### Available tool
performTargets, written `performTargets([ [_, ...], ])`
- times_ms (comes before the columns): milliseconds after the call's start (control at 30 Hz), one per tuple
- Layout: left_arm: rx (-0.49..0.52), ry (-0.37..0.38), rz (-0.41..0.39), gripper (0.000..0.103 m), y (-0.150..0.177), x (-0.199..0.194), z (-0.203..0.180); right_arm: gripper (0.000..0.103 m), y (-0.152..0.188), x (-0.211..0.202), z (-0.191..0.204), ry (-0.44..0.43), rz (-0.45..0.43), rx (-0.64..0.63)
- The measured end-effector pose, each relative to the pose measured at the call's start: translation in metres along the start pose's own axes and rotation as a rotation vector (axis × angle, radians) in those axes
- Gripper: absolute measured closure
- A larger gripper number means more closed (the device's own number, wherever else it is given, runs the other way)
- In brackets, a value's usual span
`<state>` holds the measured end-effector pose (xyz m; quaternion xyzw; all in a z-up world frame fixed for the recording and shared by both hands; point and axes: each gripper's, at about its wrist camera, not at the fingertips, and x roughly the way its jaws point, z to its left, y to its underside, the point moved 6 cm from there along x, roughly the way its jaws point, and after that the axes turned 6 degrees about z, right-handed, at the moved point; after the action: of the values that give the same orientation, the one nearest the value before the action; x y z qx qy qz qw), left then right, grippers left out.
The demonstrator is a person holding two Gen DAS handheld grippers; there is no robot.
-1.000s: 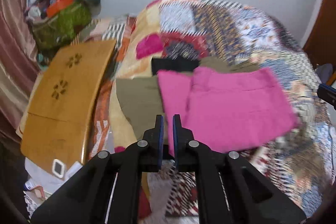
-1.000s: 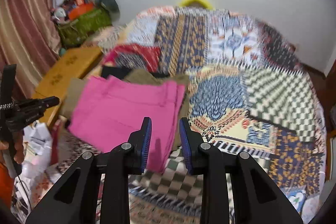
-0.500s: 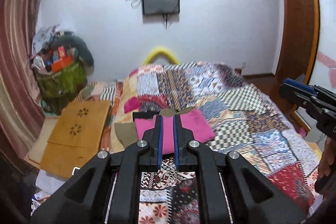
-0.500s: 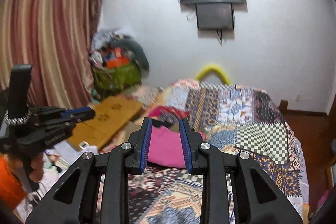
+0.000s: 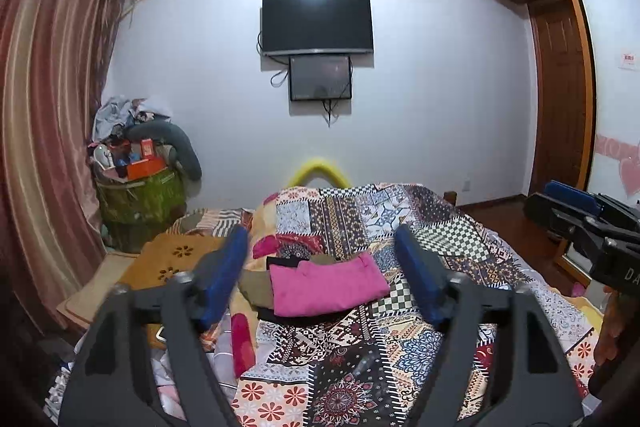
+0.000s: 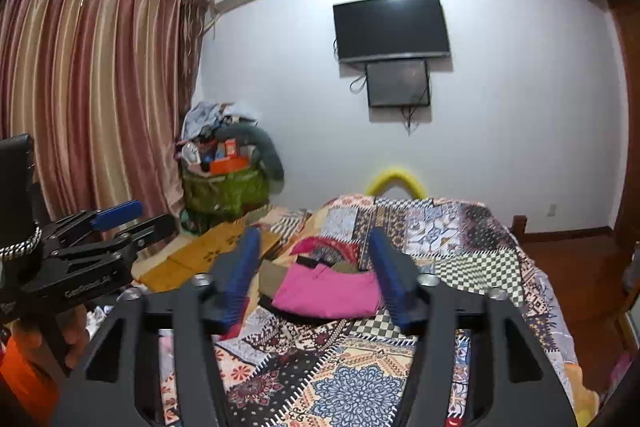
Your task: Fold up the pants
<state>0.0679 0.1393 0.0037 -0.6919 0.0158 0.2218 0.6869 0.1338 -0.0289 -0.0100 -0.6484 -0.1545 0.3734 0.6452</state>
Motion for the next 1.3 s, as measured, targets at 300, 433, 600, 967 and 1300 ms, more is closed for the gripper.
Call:
performTargets([
  [300, -0.018, 0.001, -0.038, 0.000, 0.003, -0.017, -0.001, 0.002, 0.003, -0.012, 0.009, 0.041, -0.036, -0.002],
  [433, -0.027, 0.000, -0.055, 0.000, 0.003, -0.025, 0.002, 0.000, 0.003, -0.017, 0.011, 0.050, -0.047, 0.001],
  [600, -0.043, 0.013, -0.059, 0.000, 0.004, -0.027, 0.004, 0.000, 0.005, -0.018, 0.013, 0.055, -0.041, 0.002],
  [967, -0.056, 0.025, -0.048, 0.000, 0.008, -0.022, 0.002, 0.000, 0.011, -0.021, 0.013, 0.056, -0.037, 0.004],
  [1300, -0.070, 0.036, -0.027, 0.000, 0.010, -0.012, 0.005, 0.000, 0.015, -0.020, 0.013, 0.060, -0.022, 0.009],
])
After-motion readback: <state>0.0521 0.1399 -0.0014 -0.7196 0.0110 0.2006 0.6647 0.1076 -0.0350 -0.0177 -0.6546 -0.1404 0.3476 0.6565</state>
